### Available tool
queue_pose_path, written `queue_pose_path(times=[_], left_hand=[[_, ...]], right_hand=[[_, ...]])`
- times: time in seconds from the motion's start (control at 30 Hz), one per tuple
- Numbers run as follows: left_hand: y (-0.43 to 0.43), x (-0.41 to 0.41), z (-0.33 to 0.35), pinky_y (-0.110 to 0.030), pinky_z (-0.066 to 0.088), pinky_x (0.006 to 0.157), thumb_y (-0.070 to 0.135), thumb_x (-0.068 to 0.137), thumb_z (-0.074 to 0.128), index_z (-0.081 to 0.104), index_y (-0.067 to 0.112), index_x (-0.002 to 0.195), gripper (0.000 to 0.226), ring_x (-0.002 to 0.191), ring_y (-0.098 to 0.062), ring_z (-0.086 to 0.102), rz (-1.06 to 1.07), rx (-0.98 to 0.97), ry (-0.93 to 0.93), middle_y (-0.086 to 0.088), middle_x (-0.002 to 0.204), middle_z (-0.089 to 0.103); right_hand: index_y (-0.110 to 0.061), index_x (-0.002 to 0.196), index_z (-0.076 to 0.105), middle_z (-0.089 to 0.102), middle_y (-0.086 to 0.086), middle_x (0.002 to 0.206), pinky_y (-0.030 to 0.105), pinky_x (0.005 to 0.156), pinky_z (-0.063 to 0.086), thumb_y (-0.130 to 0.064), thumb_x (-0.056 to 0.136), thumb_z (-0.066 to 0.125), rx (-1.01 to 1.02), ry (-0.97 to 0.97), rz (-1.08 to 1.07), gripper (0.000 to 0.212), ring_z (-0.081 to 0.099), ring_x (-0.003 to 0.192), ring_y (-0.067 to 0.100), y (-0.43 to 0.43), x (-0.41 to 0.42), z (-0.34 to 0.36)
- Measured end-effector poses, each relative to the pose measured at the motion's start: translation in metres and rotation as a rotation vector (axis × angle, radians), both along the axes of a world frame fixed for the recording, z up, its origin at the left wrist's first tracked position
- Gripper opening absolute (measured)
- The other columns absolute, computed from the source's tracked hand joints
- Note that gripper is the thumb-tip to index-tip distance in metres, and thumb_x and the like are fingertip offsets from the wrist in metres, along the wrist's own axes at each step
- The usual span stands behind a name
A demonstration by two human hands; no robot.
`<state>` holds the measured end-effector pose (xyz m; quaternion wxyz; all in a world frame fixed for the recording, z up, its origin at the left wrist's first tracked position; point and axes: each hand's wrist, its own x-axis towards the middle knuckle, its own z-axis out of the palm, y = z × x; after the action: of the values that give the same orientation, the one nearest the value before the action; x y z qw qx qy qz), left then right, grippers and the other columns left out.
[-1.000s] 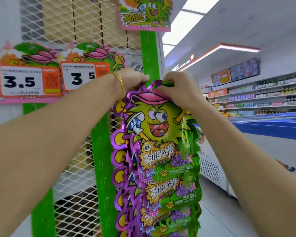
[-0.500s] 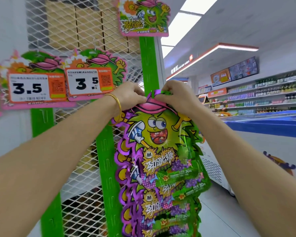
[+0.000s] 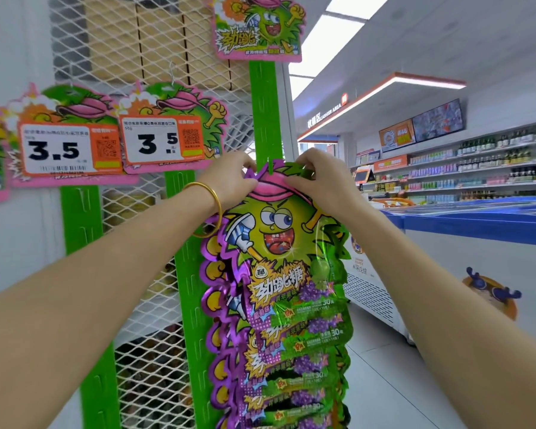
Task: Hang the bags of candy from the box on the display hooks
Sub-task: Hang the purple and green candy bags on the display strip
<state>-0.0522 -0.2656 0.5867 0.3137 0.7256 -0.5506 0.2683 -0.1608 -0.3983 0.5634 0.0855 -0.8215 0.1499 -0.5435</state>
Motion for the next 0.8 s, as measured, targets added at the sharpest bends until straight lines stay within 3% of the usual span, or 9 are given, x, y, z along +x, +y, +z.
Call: queue_pose_path(times=[0.1, 0.23, 0.37, 0.5, 0.6, 0.7, 0.8], left_hand=[[0.002, 0.0, -0.007, -0.031, 0.041, 0.09, 0.019, 0.092, 0.053, 0.043, 0.01, 0.134, 0.043, 0.108, -0.022, 0.052, 0.005, -0.012, -0.017, -0.012, 0.126, 0.054], [0.01, 0.005, -0.028, -0.038, 0.041, 0.099, 0.025, 0.091, 0.054, 0.039, 0.01, 0.134, 0.047, 0.114, -0.025, 0.05, 0.017, -0.11, -0.141, -0.01, 0.123, 0.055], [0.023, 0.007, -0.064, -0.036, 0.026, 0.108, 0.026, 0.091, 0.051, 0.039, 0.005, 0.132, 0.047, 0.125, -0.029, 0.037, 0.127, -0.27, -0.351, -0.014, 0.133, 0.044], [0.034, -0.007, -0.125, -0.034, 0.012, 0.115, 0.027, 0.094, 0.046, 0.027, 0.005, 0.141, 0.055, 0.14, -0.028, 0.018, 0.094, -0.367, -0.083, -0.015, 0.149, 0.023], [0.035, -0.012, -0.163, -0.032, 0.006, 0.115, 0.032, 0.097, 0.039, 0.012, 0.006, 0.147, 0.063, 0.144, -0.026, 0.005, 0.12, -0.33, 0.101, -0.015, 0.155, 0.008], [0.033, -0.013, -0.184, -0.029, 0.0, 0.113, 0.034, 0.098, 0.033, 0.001, 0.011, 0.148, 0.063, 0.145, -0.024, -0.001, 0.136, -0.259, 0.176, -0.014, 0.156, -0.002], [0.033, -0.015, -0.196, -0.03, 0.0, 0.113, 0.035, 0.099, 0.029, -0.003, 0.017, 0.149, 0.062, 0.145, -0.024, -0.003, 0.113, -0.172, 0.249, -0.012, 0.156, -0.007]], right_hand=[[-0.013, 0.12, 0.053, 0.054, 0.005, 0.112, 0.032, 0.081, 0.045, -0.036, 0.083, 0.067, 0.005, -0.011, -0.058, 0.046, 0.053, 0.096, 0.018, 0.004, -0.005, -0.007], [-0.016, 0.12, 0.052, 0.052, 0.002, 0.115, 0.035, 0.087, 0.045, -0.029, 0.087, 0.062, 0.068, -0.278, -0.155, 0.037, 0.051, 0.105, 0.019, 0.018, -0.025, -0.052], [-0.014, 0.122, 0.049, 0.052, 0.003, 0.113, 0.042, 0.091, 0.044, -0.03, 0.09, 0.056, 0.309, -0.337, -0.177, 0.037, 0.05, 0.105, 0.021, 0.027, -0.036, -0.132], [-0.014, 0.139, 0.034, 0.043, 0.005, 0.139, 0.046, 0.107, 0.035, -0.035, 0.096, 0.044, 0.535, -0.237, -0.083, 0.049, 0.041, 0.127, 0.021, 0.037, -0.035, -0.183], [-0.012, 0.145, 0.026, 0.033, 0.004, 0.149, 0.034, 0.115, 0.022, -0.029, 0.1, 0.037, 0.577, -0.211, 0.001, 0.05, 0.03, 0.137, 0.016, 0.049, -0.035, -0.196], [-0.011, 0.141, 0.033, 0.045, -0.001, 0.136, 0.019, 0.102, 0.026, -0.017, 0.1, 0.034, 0.554, -0.189, 0.038, 0.041, 0.038, 0.127, 0.012, 0.062, -0.036, -0.199], [-0.014, 0.126, 0.045, 0.049, -0.008, 0.11, 0.016, 0.083, 0.03, -0.011, 0.099, 0.033, 0.521, -0.189, 0.046, 0.03, 0.047, 0.108, 0.011, 0.07, -0.035, -0.201]])
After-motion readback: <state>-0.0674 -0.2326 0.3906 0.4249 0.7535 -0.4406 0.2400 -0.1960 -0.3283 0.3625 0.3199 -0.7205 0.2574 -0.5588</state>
